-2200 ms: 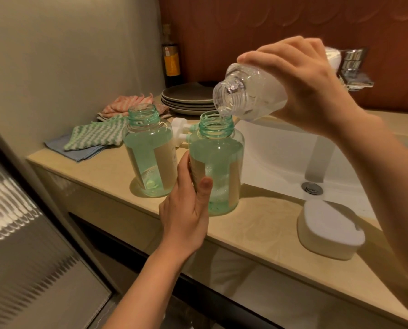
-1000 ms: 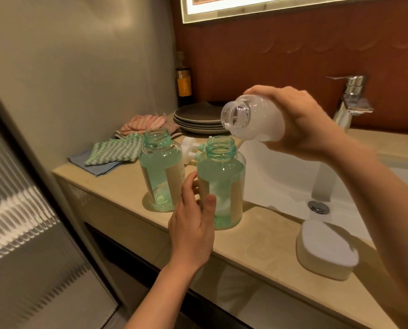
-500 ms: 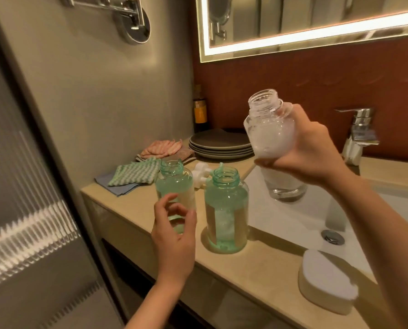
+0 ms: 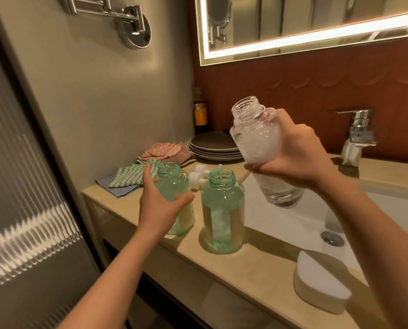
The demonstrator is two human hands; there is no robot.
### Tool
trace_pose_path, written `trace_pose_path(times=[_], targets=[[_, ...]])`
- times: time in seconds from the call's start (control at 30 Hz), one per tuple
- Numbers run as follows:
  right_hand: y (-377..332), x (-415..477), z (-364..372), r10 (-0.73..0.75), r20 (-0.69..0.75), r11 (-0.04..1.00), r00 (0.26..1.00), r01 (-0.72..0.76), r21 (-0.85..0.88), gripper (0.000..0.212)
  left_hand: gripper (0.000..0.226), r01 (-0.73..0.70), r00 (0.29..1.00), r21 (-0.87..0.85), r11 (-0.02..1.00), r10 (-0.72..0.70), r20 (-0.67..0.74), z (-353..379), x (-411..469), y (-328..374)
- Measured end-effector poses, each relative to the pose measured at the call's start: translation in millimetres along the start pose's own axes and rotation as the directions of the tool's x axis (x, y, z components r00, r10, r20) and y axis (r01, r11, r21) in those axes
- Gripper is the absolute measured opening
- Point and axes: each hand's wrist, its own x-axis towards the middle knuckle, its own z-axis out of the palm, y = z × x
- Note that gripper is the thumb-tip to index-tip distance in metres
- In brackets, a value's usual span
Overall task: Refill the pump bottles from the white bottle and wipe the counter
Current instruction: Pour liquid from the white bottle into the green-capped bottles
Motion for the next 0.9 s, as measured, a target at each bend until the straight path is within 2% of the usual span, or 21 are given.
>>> trace_pose_path(times=[0.3, 0.4, 0.47, 0.53, 0.63, 0.7, 0.8, 0.9], targets=[[-1.1, -0.3, -1.7, -0.008, 0.023, 1.0, 1.0, 0.008, 0.004, 0.092, 0.101, -0.053, 0.989, -0.106, 0.993, 0.038, -0.146, -16.7, -35.2, 18.3], [2.4, 0.1, -5.3, -0.003, 0.003, 1.0, 1.0, 0.003, 0.007, 0.088, 0.1, -0.104, 0.989, -0.148, 0.984, 0.086, -0.123, -23.0, -49.9, 38.0], [5.9, 0.5, -8.2, 0.004, -0.014, 1.0, 1.0, -0.005, -0.011, 0.085, 0.101, -0.151, 0.985, -0.126, 0.98, 0.139, -0.1, -26.2, -61.5, 53.9], [10.1, 1.5, -11.8, 0.015, -0.03, 0.999, 0.999, -0.017, -0.037, 0.085, 0.091, -0.223, 0.973, -0.077, 0.972, 0.218, -0.071, -29.4, -72.0, 70.4], [17.5, 2.0, -18.3, 0.031, -0.054, 0.998, 0.998, -0.033, -0.048, 0.084, 0.078, -0.294, 0.954, -0.072, 0.953, 0.297, 0.034, -30.0, -85.6, 94.7], [21.8, 2.2, -21.7, 0.043, -0.063, 0.998, 0.997, -0.045, -0.032, 0.084, 0.075, -0.276, 0.945, -0.131, 0.952, 0.294, 0.143, -24.6, -92.8, 106.8], [25.6, 2.4, -27.3, 0.073, -0.079, 0.997, 0.994, -0.075, -0.014, 0.087, 0.067, -0.088, 0.88, -0.381, 0.92, 0.251, 0.403, -3.3, -96.4, 107.2], [28.9, 2.1, -31.9, 0.094, -0.094, 0.996, 0.991, -0.094, 0.001, 0.087, 0.067, 0.076, 0.808, -0.412, 0.908, 0.186, 0.559, 21.4, -94.3, 96.8]])
